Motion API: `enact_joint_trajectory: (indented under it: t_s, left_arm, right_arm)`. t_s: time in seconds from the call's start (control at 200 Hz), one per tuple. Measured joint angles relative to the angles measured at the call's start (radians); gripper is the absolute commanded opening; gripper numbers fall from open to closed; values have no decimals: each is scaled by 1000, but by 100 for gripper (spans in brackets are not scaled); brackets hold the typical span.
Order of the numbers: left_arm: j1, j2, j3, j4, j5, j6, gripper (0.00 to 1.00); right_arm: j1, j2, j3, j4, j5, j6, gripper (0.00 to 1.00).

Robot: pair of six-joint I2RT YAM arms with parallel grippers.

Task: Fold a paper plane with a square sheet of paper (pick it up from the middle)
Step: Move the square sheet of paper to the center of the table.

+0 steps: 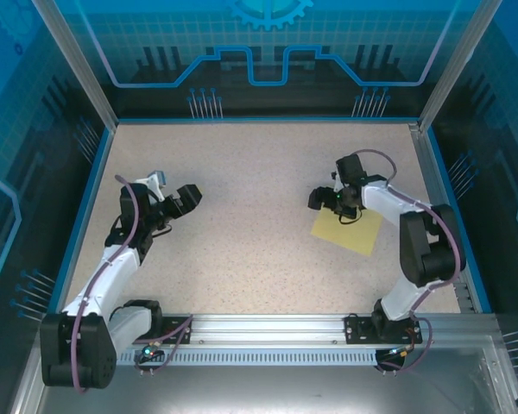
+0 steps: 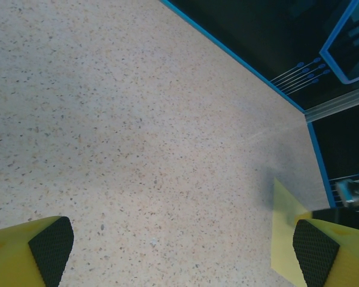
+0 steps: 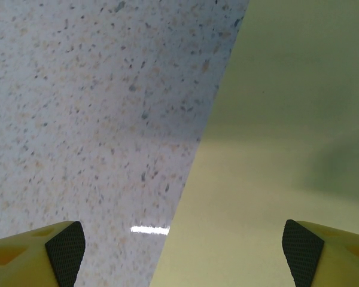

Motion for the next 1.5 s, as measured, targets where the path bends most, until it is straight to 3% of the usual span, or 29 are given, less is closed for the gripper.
enact_joint_trajectory:
  t_s: [0.26,0.64,1.065,1.335,1.501]
  left_arm:
    - [-1,-25,0,-19,4,0,98]
    - [-1,11,0,-5,-1,-8,98]
    - [-1,106,-8,131,-119,-7,98]
    - [-1,111,-19,165,-159,12,99]
    - [-1,110,-34,169,-166,11,98]
  right_arm:
    - [15,100,46,-3,14,11,89]
    - [172,120,46,58,45,-14,89]
    - [319,161,45,186,71,-129,87]
    - [341,129,13,208,76,-175,88]
    - [373,69,-24,133,93,-164,91]
